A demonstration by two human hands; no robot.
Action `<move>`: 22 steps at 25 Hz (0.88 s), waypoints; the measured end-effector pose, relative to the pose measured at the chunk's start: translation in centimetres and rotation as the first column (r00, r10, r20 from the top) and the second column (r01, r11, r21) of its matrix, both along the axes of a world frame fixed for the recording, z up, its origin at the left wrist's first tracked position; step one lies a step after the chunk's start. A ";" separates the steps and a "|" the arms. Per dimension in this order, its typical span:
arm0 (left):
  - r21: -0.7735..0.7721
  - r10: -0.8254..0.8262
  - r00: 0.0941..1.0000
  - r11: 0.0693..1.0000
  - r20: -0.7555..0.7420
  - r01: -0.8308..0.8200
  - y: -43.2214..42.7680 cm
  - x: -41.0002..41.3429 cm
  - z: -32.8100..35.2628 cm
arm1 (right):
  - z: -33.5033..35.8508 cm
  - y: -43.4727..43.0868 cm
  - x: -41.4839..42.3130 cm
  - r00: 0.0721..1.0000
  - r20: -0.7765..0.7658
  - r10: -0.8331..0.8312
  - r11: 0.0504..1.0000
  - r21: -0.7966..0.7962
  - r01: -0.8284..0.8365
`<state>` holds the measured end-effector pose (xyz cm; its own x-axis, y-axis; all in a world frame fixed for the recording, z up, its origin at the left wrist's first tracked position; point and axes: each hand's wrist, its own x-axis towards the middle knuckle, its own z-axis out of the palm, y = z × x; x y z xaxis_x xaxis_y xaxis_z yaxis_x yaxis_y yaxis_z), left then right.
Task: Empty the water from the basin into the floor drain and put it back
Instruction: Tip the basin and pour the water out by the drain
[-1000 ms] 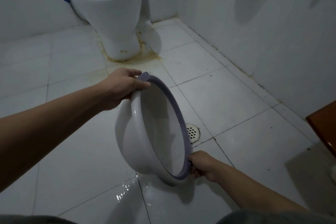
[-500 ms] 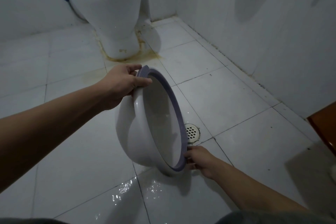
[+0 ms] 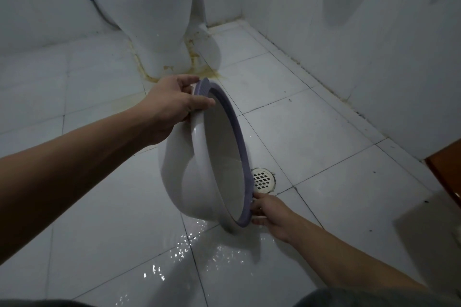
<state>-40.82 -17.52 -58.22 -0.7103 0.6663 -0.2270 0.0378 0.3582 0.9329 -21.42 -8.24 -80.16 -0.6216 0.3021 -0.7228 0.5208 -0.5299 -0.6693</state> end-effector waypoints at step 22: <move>0.042 -0.054 0.999 0.998 0.002 0.054 0.6 2.2 1.5 | 0.4 -0.3 -0.2 0.992 -0.126 -0.017 0.977 -0.215 -0.011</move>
